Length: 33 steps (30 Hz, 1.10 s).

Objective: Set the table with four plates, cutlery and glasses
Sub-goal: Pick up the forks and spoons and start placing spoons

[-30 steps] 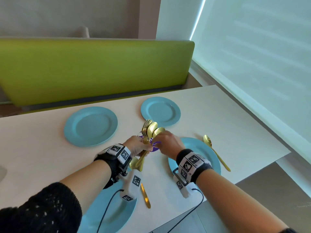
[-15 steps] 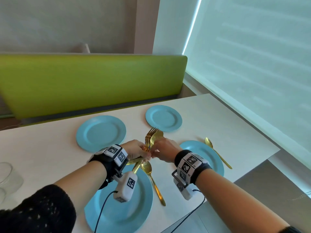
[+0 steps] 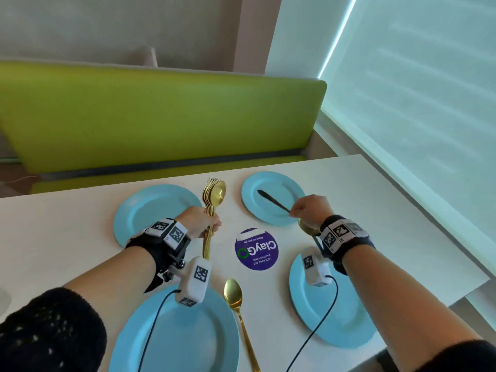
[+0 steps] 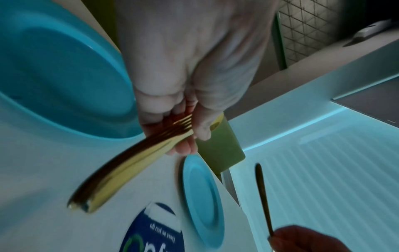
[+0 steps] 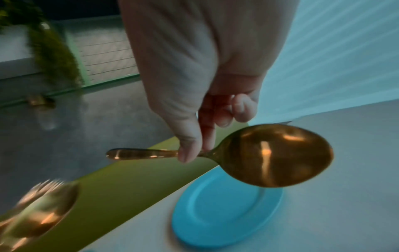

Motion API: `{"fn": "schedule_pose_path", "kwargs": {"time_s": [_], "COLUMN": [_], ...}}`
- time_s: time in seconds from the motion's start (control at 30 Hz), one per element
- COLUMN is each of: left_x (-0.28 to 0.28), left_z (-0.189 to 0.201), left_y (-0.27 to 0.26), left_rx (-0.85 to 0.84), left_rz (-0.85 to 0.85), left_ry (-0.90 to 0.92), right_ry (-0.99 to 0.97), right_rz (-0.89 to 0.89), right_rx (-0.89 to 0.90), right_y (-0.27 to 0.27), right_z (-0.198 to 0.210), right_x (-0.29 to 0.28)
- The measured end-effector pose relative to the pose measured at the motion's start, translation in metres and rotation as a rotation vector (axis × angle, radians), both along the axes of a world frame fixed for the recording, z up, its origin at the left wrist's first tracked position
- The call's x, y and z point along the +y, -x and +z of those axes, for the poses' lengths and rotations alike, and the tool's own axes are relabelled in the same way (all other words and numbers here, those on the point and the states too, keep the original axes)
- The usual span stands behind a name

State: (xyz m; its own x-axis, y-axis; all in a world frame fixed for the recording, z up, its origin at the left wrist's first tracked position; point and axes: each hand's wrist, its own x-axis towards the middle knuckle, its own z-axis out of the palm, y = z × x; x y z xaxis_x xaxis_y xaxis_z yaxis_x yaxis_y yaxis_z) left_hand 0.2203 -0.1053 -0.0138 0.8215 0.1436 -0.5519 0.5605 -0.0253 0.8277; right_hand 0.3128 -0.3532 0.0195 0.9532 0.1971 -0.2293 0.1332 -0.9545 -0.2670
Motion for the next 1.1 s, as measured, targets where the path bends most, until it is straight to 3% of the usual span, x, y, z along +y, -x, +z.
{"fn": "schedule_pose_path", "kwargs": {"time_s": [0.33,0.7,1.1], "left_x": [0.021,0.020,0.011], "left_z": [-0.031,-0.058,-0.067], "left_y": [-0.074,-0.110,-0.125], "left_rx": [0.061,0.075,0.115], "left_rz": [0.153,0.249,0.237], "left_ry": [-0.039,-0.002,-0.014], "right_ry": [0.317,0.302,0.282], "right_rz": [-0.266,-0.400,-0.432], "right_rx": [0.088,0.183,0.167], "right_y": [-0.125,-0.187,-0.208], "right_z": [-0.042,-0.093,-0.120], "right_x": [-0.035,-0.046,-0.046]}}
